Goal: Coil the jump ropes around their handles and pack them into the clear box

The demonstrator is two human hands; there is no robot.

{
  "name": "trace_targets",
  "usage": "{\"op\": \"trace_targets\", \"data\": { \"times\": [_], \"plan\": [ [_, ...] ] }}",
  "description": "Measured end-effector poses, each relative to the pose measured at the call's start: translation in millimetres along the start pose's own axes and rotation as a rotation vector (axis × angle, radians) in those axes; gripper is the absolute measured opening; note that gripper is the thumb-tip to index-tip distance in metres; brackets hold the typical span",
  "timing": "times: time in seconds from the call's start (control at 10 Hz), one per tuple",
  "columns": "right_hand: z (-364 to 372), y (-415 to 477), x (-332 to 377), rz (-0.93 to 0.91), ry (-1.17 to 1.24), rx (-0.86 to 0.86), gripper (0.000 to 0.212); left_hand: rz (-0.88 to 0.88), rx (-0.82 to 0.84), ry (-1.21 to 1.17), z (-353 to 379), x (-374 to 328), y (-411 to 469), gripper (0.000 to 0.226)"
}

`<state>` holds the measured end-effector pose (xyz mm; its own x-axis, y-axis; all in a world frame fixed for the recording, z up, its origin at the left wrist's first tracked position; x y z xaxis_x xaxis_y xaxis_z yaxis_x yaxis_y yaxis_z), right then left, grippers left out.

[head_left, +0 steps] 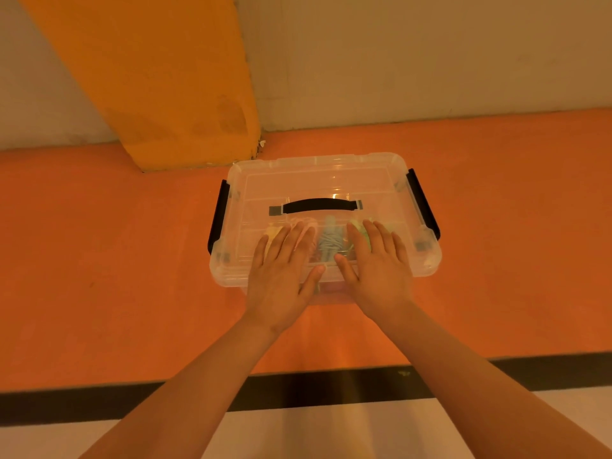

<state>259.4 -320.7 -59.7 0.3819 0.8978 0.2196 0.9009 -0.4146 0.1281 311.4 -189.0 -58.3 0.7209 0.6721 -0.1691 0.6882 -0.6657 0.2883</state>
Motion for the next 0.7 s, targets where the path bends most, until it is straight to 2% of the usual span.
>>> {"op": "trace_targets", "data": {
  "times": [0.2, 0.4, 0.5, 0.7],
  "plan": [
    [-31.8, -2.3, 14.8, -0.037, -0.050, -0.157, 0.057, 0.026, -0.096, -0.022, -28.1, -17.9, 3.0, 0.049],
    [-56.0, -17.0, 23.6, -0.037, -0.062, -0.090, 0.060, 0.032, -0.046, 0.110, -54.5, -12.3, -3.7, 0.047],
    [-79.9, -23.5, 26.1, -0.063, -0.074, -0.070, 0.048, 0.059, -0.019, 0.207, -76.8, -26.4, -3.3, 0.047],
    [-149.7, -45.0, 40.2, -0.132, -0.186, -0.119, 0.050, 0.098, -0.003, 0.252, -140.4, -62.5, -5.5, 0.053]
  ]
}}
Point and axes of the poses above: each hand's wrist, its own y-axis towards the middle knuckle, its own z-axis out of the palm, x = y × z, the point moved 9 cm from there along y, towards the middle knuckle, and after that the axes turned 2 degrees about z, right-handed, at the moved point
